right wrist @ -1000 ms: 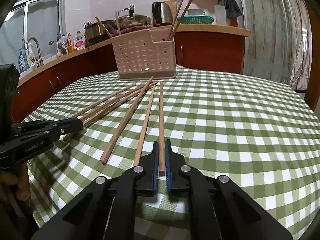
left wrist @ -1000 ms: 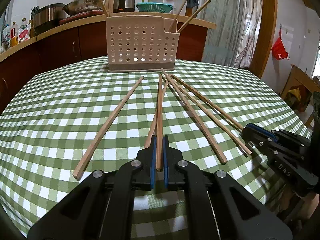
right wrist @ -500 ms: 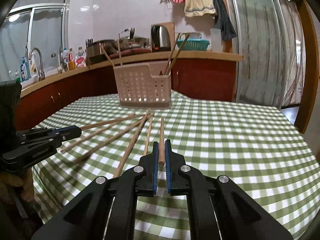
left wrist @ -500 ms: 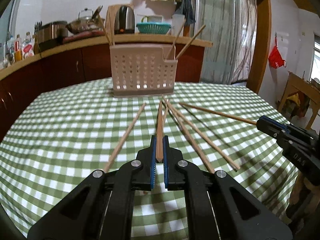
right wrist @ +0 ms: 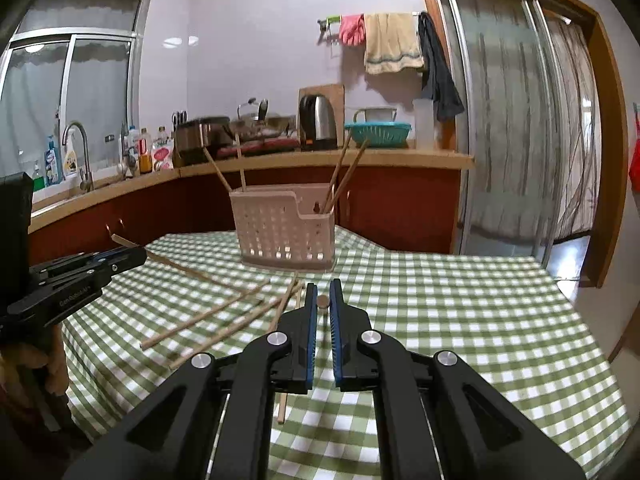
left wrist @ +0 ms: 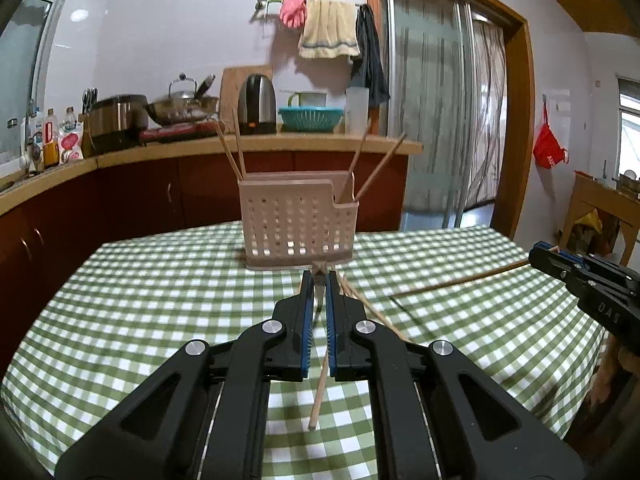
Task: Organize utensils
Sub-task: 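Lift both held chopsticks and lower them upright into the beige holder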
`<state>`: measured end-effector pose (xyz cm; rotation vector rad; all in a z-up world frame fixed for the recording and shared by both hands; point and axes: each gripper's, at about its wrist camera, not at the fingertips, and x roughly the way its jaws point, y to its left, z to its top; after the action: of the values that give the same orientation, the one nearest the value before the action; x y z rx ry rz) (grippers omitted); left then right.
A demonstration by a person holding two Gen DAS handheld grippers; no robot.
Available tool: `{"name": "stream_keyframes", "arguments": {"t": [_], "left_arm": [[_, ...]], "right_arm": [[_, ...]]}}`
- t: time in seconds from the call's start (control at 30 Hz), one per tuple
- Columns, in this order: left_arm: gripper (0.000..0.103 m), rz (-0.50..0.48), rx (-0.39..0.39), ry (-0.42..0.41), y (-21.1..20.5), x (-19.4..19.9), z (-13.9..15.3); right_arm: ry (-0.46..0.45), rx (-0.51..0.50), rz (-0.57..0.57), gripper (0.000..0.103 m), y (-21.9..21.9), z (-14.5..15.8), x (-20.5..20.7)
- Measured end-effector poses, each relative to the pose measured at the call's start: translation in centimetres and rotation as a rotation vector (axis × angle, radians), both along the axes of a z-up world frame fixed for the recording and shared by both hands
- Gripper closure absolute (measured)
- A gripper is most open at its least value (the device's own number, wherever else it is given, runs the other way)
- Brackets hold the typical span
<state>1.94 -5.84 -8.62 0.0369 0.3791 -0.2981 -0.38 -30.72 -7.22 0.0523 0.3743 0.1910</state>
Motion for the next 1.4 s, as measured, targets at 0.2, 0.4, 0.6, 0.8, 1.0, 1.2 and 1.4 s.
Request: {"name": "stream_keyframes", "arguments": {"t": [0.2, 0.4, 0.6, 0.8, 1.0, 1.2, 1.4], "left_arm": [[0.097, 0.007, -0.042, -0.016, 1.0, 0.2, 1.9], [0.097, 0.020, -0.056, -0.013, 1.9, 1.8, 3.2], [0.097, 0.028, -0.055, -0.006, 2.3, 3.9, 3.8], [0.096, 0.027, -0.041, -0.015, 2.1, 5.3, 4.1], [0.096, 0.019, -0.047, -0.016, 2.1, 6.6, 4.4], [0.096, 0.008, -0.061, -0.046, 2.6, 7.3, 5.9], [0.096, -0.012, -0.107, -0.071, 3.2, 8.5, 8.3]], "right_arm": [[-0.020, 0.021, -0.012, 0.096, -0.9, 1.9, 0.3], [0.011, 0.044, -0.001, 0.096, -1.5, 2.8, 2.3], [0.000, 0.040, 0.006, 0.096, -1.3, 3.5, 4.5], [-0.028, 0.041, 0.016, 0.096, -0.7, 3.8, 6.4], [-0.042, 0.040, 0.023, 0.096, -0.1, 4.1, 7.7], [-0.044, 0.059, 0.037, 0.096, -0.3, 5.0, 8.7], [-0.089, 0.073, 0.066, 0.096, 0.0, 7.1, 9.6]]}}
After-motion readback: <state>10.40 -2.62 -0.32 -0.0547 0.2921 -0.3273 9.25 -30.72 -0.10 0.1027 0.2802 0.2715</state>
